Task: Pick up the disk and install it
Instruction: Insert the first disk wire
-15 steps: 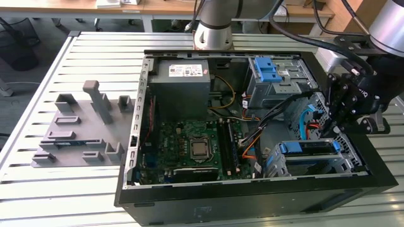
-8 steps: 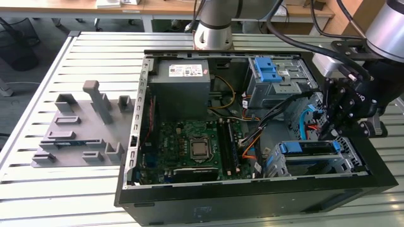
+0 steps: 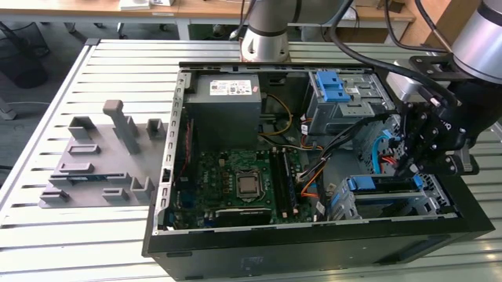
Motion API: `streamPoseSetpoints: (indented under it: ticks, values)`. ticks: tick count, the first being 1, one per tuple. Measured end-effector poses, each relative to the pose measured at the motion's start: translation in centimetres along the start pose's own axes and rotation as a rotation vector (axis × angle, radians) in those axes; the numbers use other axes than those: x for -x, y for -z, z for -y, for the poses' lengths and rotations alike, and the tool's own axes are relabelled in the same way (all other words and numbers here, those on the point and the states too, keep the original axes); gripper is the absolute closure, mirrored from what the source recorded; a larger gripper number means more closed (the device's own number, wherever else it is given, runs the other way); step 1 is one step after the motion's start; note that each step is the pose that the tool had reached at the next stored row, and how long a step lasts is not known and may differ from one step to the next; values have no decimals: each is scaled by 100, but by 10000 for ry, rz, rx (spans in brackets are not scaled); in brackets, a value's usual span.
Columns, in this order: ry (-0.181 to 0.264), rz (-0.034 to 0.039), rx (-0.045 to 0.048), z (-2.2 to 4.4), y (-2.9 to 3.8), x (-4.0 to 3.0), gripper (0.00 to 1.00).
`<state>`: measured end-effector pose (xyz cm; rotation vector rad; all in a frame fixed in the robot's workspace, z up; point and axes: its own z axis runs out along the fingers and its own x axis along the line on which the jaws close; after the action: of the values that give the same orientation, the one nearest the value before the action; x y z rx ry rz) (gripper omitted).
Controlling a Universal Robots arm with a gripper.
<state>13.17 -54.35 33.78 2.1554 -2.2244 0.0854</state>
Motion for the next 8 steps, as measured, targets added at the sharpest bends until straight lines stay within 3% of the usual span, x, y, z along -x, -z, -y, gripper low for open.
streamPoseSetpoints:
  ticks: [8]
  values:
    - [-21,0,1,-7,-19,0,84]
